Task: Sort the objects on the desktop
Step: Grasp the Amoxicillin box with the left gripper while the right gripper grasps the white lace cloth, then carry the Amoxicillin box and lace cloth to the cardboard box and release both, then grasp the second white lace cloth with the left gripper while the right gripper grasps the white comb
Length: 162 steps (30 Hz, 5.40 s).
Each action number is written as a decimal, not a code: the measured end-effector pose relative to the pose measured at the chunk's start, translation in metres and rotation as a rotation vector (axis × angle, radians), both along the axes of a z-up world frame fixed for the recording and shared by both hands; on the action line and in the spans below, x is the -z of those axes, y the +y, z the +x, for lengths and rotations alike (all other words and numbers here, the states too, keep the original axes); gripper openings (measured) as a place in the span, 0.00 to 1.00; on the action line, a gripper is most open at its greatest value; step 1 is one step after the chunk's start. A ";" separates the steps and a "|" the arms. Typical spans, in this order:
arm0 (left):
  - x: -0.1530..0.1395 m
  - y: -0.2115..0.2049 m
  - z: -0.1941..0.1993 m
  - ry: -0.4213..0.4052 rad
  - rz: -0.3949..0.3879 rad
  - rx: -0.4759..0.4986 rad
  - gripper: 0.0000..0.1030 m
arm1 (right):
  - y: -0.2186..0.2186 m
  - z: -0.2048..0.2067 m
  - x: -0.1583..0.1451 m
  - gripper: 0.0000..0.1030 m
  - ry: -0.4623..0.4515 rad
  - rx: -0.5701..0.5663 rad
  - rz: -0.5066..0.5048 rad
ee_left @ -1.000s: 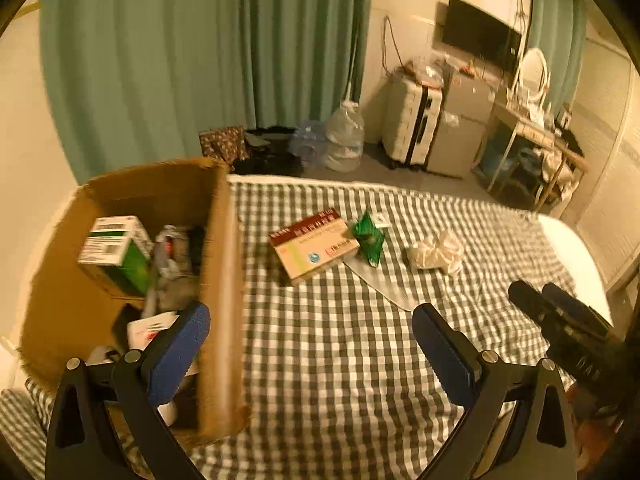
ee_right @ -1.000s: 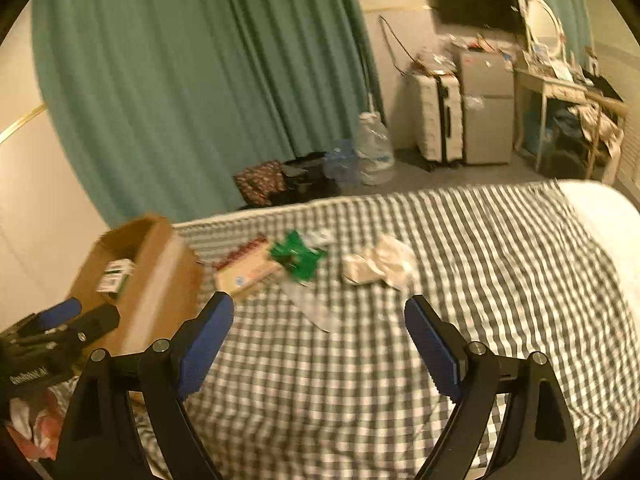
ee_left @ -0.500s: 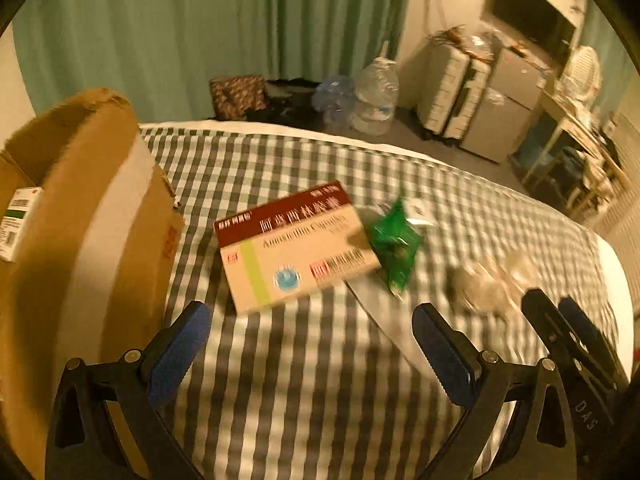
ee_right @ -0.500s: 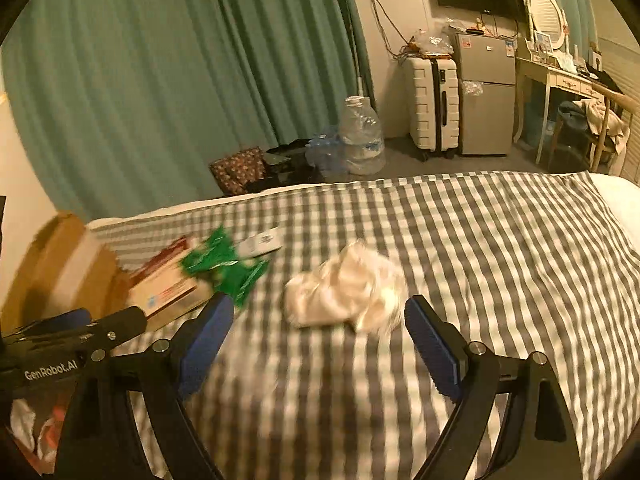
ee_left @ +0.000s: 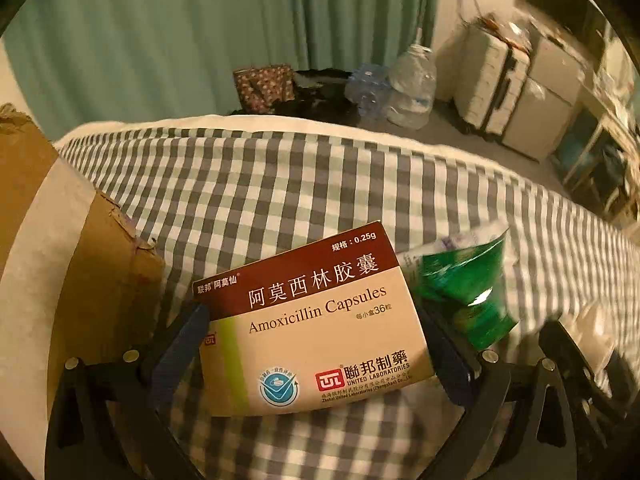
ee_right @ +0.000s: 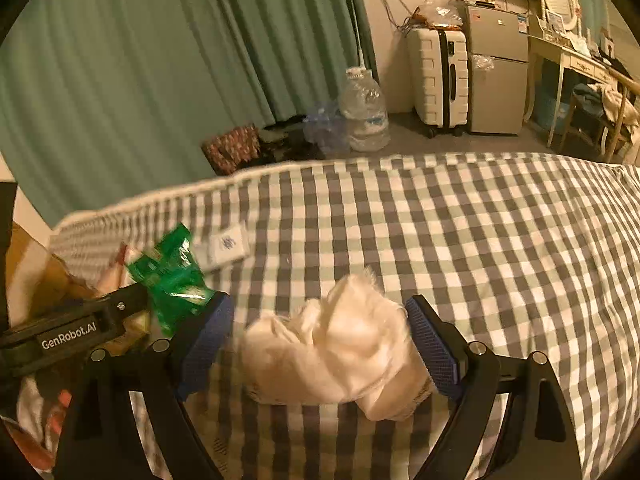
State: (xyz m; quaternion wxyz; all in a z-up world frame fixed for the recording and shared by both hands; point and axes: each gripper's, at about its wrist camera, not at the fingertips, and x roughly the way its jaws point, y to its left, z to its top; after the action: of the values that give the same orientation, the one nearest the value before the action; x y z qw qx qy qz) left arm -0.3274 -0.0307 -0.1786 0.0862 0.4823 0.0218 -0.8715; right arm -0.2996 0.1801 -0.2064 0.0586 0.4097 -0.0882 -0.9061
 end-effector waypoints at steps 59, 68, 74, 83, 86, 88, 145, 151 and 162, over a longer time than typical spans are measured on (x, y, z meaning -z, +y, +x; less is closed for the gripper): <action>-0.042 0.002 0.174 -0.115 0.288 -0.032 0.80 | 0.008 0.111 -0.065 0.22 -0.050 -0.021 -0.005; -0.186 -0.021 0.187 0.193 0.144 0.165 0.80 | -0.011 0.194 -0.157 0.22 0.084 -0.119 -0.100; -0.224 -0.061 0.208 0.303 0.039 0.138 0.80 | -0.067 0.213 -0.205 0.22 0.140 -0.245 -0.150; -0.209 -0.177 0.215 0.274 0.008 0.040 0.61 | -0.187 0.197 -0.201 0.22 0.105 -0.441 -0.112; -0.188 -0.207 0.209 0.234 0.031 0.006 0.60 | -0.221 0.180 -0.187 0.22 0.066 -0.486 -0.124; -0.179 -0.220 0.209 0.222 0.041 -0.021 0.61 | -0.240 0.172 -0.178 0.22 0.048 -0.514 -0.124; 0.008 0.043 0.206 -0.035 -0.140 0.214 1.00 | 0.040 0.141 -0.043 0.75 -0.053 -0.084 -0.086; 0.036 0.015 0.194 -0.104 0.007 0.112 0.87 | -0.011 0.104 -0.031 0.64 -0.062 -0.295 0.030; 0.029 0.012 0.195 -0.026 0.050 0.173 0.22 | -0.102 0.050 0.023 0.45 -0.070 -0.482 0.215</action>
State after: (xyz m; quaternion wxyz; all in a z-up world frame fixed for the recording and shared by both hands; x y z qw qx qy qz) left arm -0.1319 -0.0186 -0.2075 -0.0010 0.4958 0.0005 -0.8684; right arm -0.2495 0.0784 -0.2298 0.2258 0.4537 0.1068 -0.8554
